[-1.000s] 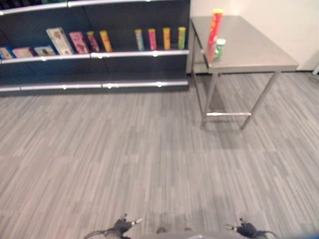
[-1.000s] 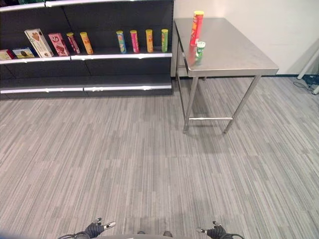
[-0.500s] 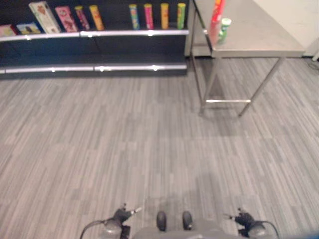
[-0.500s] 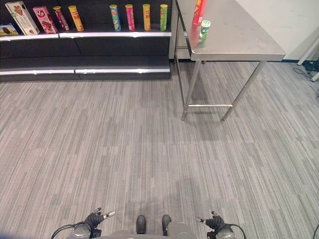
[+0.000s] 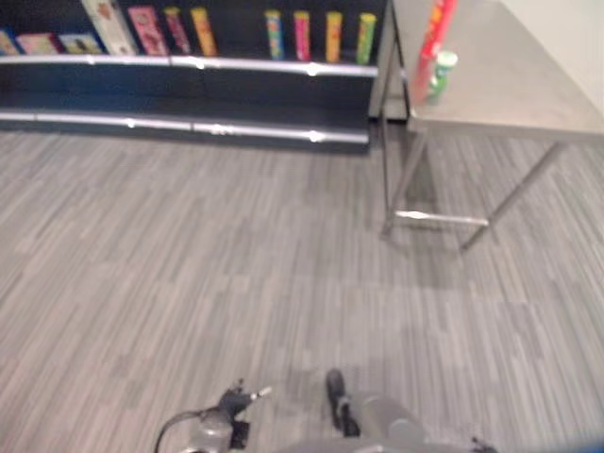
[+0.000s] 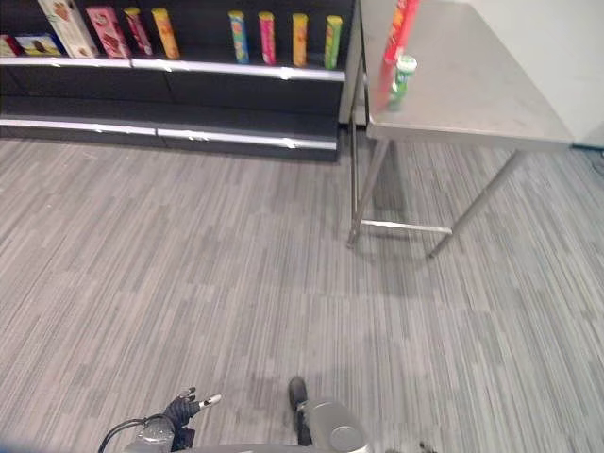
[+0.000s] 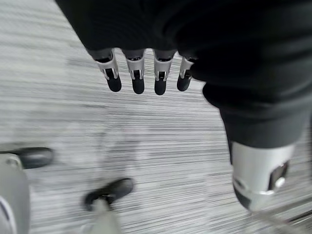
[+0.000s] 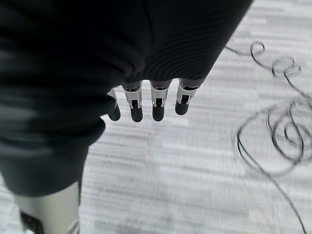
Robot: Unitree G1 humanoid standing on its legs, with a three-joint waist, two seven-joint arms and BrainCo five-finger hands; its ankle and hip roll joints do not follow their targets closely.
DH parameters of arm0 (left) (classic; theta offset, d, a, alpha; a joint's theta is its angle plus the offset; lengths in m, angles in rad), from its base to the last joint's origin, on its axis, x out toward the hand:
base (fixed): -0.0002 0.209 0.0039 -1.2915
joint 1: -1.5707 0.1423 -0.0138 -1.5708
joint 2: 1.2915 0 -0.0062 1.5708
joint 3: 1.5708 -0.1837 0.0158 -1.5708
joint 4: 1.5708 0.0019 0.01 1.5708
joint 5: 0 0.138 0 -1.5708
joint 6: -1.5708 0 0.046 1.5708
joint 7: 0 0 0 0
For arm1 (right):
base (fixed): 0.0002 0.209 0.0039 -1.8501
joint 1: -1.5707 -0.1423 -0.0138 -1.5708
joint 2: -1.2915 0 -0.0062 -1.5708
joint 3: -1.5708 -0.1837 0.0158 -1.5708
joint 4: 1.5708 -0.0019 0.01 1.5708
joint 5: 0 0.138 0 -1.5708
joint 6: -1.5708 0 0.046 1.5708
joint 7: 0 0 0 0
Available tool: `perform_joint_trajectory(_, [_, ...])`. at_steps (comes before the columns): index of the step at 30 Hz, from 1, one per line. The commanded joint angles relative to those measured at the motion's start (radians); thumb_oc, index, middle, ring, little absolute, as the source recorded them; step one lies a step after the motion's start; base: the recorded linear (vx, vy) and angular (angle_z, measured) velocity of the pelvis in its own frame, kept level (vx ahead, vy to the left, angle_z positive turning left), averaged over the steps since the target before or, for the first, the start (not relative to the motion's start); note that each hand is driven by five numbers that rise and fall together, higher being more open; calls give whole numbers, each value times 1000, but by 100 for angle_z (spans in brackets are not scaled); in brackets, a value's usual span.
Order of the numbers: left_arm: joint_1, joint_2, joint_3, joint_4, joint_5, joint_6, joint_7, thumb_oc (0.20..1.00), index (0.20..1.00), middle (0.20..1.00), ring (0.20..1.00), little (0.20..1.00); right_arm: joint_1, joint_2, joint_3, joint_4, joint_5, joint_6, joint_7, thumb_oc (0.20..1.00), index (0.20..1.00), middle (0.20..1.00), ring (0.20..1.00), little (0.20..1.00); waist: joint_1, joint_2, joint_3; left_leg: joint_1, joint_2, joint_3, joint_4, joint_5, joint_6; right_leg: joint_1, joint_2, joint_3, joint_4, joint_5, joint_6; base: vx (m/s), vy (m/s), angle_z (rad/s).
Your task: Put the goods on the table back onto the shelves and tidy them up.
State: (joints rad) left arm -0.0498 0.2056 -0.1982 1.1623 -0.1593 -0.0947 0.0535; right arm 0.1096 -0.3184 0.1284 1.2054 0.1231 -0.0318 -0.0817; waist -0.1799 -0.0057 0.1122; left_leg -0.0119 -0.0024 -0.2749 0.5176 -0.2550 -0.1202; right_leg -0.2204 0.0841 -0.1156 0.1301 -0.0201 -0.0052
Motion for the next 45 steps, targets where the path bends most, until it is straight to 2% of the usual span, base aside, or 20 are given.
perform_joint_trajectory(1, [36,45,8,-61,-26,-6,-1,1000,1000,1000,1000,1000,-64,-24,0,-51,48,-18,-9,1000,1000,1000,1000,1000,20,-20,37,55,-1,139,154,385,24,77,-30,137,-175,122,32,372,-219,-11])
perform_joint_trajectory(4, [40,47,23,-54,-40,-3,3,1000,1000,1000,1000,1000,-98,-33,4,-52,62,-11,-13,1000,1000,1000,1000,1000,72,-67,61,-148,3,262,250,258,102,184,-73,186,-194,84,23,442,-145,-26])
perform_joint_trajectory(5, [47,44,27,-54,-44,-8,6,1000,1000,1000,1000,1000,-113,-34,8,-58,63,-16,-12,1000,1000,1000,1000,1000,101,-72,75,-235,7,293,95,222,104,233,-90,203,-199,54,35,526,46,-14])
perform_joint_trajectory(6, [52,44,31,-50,-44,-11,8,1000,1000,1000,1000,1000,-117,-35,12,-74,57,-22,-13,1000,1000,1000,1000,1000,113,-68,79,-255,28,305,-72,241,94,259,-97,208,-205,35,47,434,71,-21])
perform_joint_trajectory(7, [52,44,31,-50,-44,-11,8,1000,1000,1000,1000,1000,-117,-34,12,-74,57,-22,-13,1000,1000,1000,1000,1000,114,-72,78,-250,25,307,-82,248,94,259,-101,209,-205,36,47,482,161,-43])
perform_joint_trajectory(8, [60,44,28,-47,-38,-12,9,1000,1000,1000,1000,1000,-129,-36,28,-90,44,-23,-13,1000,1000,1000,1000,1000,142,-47,79,-216,62,303,-398,311,72,310,-97,214,-214,0,61,315,111,-47])
perform_joint_trajectory(11, [71,33,32,-33,-31,-19,13,1000,1000,1000,1000,1000,-139,-37,46,-95,10,-29,-21,1000,1000,1000,1000,1000,185,-22,69,-299,53,227,-605,370,24,388,-98,249,-217,-57,65,594,201,-45])
perform_joint_trajectory(17, [98,24,62,4,-28,-26,12,1000,1000,1000,1000,1000,-134,-23,60,-93,-40,-20,2,1000,1000,1000,1000,1000,237,-17,54,-338,99,186,-602,462,-18,525,-187,351,-217,-103,104,573,305,-64])
perform_joint_trajectory(18, [105,25,73,13,-29,-24,13,1000,1000,1000,1000,1000,-129,-14,60,-78,-53,-14,11,1000,1000,1000,1000,1000,249,-25,32,-298,90,201,-590,480,-10,532,-256,347,-196,-63,135,603,436,-109])
perform_joint_trajectory(21, [109,30,74,25,-14,-18,15,1000,1000,1000,1000,1000,-116,-9,50,-68,-57,-8,18,1000,1000,1000,1000,1000,250,-36,17,-286,77,214,-582,482,-2,512,-294,342,-152,22,163,405,276,-58])
perform_joint_trajectory(22, [105,44,72,33,-1,-15,13,1000,1000,1000,1000,1000,-100,-6,34,-62,-45,-5,22,1000,1000,1000,1000,1000,232,-52,2,-235,40,222,-592,456,17,429,-325,366,-17,188,171,443,309,-24])
perform_joint_trajectory(24, [97,64,78,25,-10,-16,10,1000,1000,1000,1000,1000,-101,-10,38,-59,-47,-5,21,1000,1000,1000,1000,1000,222,-55,9,-177,6,233,-603,412,56,363,-352,355,97,312,152,405,305,-21])
perform_joint_trajectory(27, [81,87,79,14,-24,-16,18,1000,1000,1000,1000,1000,-108,-8,33,-51,-32,-4,9,1000,1000,1000,1000,1000,199,-36,36,-106,-1,236,-605,356,102,227,-329,340,190,332,107,331,290,10])
perform_joint_trajectory(30, [74,94,84,3,-34,-17,19,1000,1000,1000,1000,1000,-105,-6,30,-32,-18,-2,3,1000,1000,1000,1000,1000,175,-30,52,-45,-27,211,-605,305,121,155,-245,295,116,175,109,333,163,22])
perform_joint_trajectory(32, [69,95,74,4,-30,-17,13,1000,1000,1000,1000,1000,-104,-4,26,-22,0,-3,0,1000,1000,1000,1000,1000,139,-33,69,10,-51,182,-605,266,133,85,-137,290,50,88,116,400,123,51])
perform_joint_trajectory(36, [50,84,39,-1,-3,-10,-1,1000,1000,1000,1000,1000,-69,-6,8,3,25,-5,-1,1000,1000,1000,1000,1000,73,-58,82,138,-119,112,-605,188,150,15,-14,241,-109,121,138,449,76,19])
perform_joint_trajectory(39, [38,71,12,-5,24,-7,-11,1000,1000,1000,1000,1000,-35,-9,-9,7,18,-4,0,1000,1000,1000,1000,1000,39,-64,76,218,-129,92,-605,134,146,6,-23,72,-146,153,130,450,-8,86])
perform_joint_trajectory(42, [39,58,-6,-12,33,-10,-19,1000,1000,1000,1000,1000,-8,-12,-24,14,27,-7,1,1000,1000,1000,1000,1000,25,-58,56,260,-119,94,-599,93,144,36,-27,70,-141,137,94,305,-29,29])
perform_joint_trajectory(43, [34,51,-14,-14,43,-11,-21,1000,1000,1000,1000,1000,-5,-18,-35,18,31,-10,1,1000,1000,1000,1000,1000,12,-47,45,262,-108,103,-565,83,130,49,-23,77,-141,130,85,350,4,25])
perform_joint_trajectory(45, [29,45,-21,-32,41,-14,-23,1000,1000,1000,1000,1000,-3,-29,-55,24,36,-7,4,1000,1000,1000,1000,1000,-9,-30,38,175,-81,214,-271,136,45,120,-41,89,-172,126,78,433,8,21])
